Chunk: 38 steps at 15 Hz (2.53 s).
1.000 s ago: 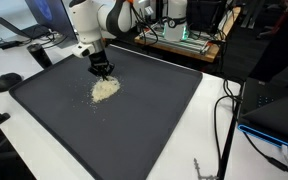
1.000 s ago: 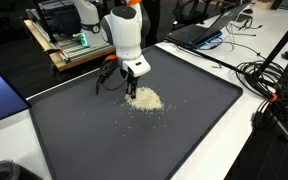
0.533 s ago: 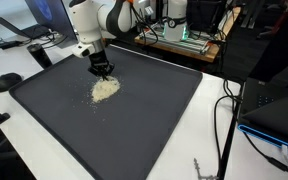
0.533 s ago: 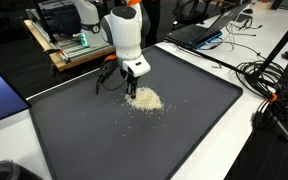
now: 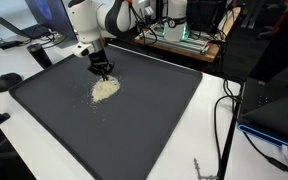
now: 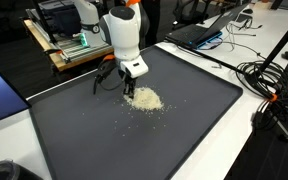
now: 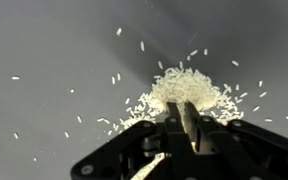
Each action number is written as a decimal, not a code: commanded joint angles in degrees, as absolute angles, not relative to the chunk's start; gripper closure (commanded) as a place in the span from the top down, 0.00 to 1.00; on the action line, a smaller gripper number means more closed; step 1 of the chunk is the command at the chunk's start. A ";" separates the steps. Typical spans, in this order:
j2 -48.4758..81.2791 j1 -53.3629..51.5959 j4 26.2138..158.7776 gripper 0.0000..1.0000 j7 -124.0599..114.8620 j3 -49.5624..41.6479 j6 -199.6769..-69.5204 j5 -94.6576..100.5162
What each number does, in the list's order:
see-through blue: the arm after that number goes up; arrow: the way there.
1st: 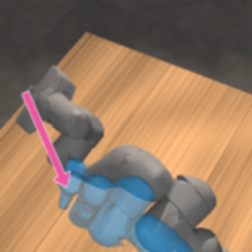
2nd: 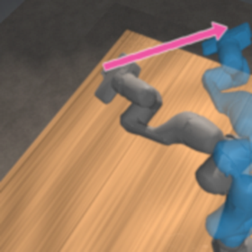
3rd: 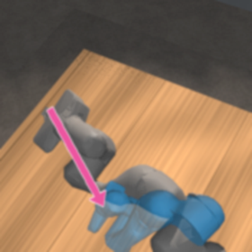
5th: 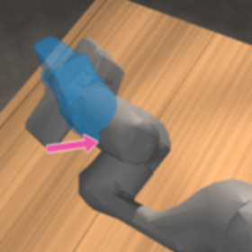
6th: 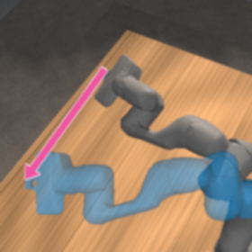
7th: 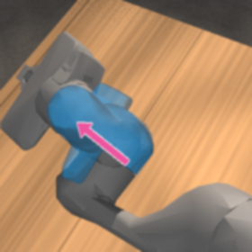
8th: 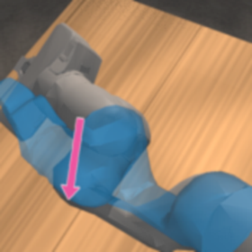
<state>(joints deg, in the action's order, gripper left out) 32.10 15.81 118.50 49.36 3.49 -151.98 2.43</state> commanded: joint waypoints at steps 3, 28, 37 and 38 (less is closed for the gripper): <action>29.98 15.74 120.11 0.59 47.43 2.54 -151.10 2.31; 21.11 -1.89 114.89 1.00 -5.63 -4.89 -127.87 15.29; 24.32 -7.10 108.06 1.00 -17.17 -4.84 -123.38 24.46; 25.01 -7.62 106.84 1.00 -17.80 -4.89 -122.86 25.70</action>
